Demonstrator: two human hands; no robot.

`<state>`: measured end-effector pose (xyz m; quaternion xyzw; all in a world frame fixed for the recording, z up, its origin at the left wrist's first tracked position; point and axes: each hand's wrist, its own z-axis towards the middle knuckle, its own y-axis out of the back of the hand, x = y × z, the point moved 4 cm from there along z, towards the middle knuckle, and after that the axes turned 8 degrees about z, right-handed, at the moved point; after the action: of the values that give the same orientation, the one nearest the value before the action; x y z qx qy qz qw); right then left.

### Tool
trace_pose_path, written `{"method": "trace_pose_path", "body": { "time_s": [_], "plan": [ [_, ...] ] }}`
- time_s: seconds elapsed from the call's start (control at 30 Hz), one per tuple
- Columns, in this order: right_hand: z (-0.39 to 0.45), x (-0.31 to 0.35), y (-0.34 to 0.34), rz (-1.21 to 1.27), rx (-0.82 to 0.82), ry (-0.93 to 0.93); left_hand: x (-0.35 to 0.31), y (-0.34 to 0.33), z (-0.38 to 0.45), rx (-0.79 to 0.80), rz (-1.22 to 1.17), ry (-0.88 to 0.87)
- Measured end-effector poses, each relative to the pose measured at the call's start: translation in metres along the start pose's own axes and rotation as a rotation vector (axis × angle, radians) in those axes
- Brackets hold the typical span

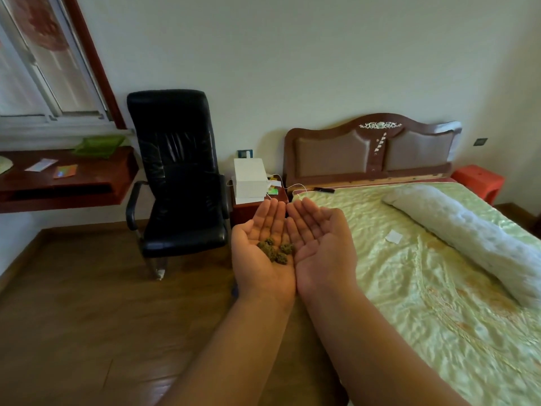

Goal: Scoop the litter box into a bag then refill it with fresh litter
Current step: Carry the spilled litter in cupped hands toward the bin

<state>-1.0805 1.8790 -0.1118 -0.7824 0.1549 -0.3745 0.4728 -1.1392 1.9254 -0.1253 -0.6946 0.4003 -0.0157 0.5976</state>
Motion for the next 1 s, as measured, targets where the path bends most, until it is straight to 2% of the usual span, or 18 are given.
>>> {"method": "trace_pose_path", "body": {
  "time_s": [0.17,0.4,0.67,1.0],
  "plan": [
    [0.083,-0.012,-0.013,0.025,-0.007,-0.043,0.003,-0.014,0.080,-0.018,0.015,-0.009],
    [0.208,-0.017,-0.042,-0.018,0.043,-0.173,0.011,-0.047,0.188,-0.079,-0.008,-0.115],
    [0.306,-0.029,-0.089,-0.093,0.097,-0.286,-0.004,-0.083,0.283,-0.140,-0.033,-0.222],
    [0.412,-0.071,-0.129,-0.076,0.047,-0.205,-0.031,-0.090,0.405,-0.103,-0.013,-0.150]
  ]
}}
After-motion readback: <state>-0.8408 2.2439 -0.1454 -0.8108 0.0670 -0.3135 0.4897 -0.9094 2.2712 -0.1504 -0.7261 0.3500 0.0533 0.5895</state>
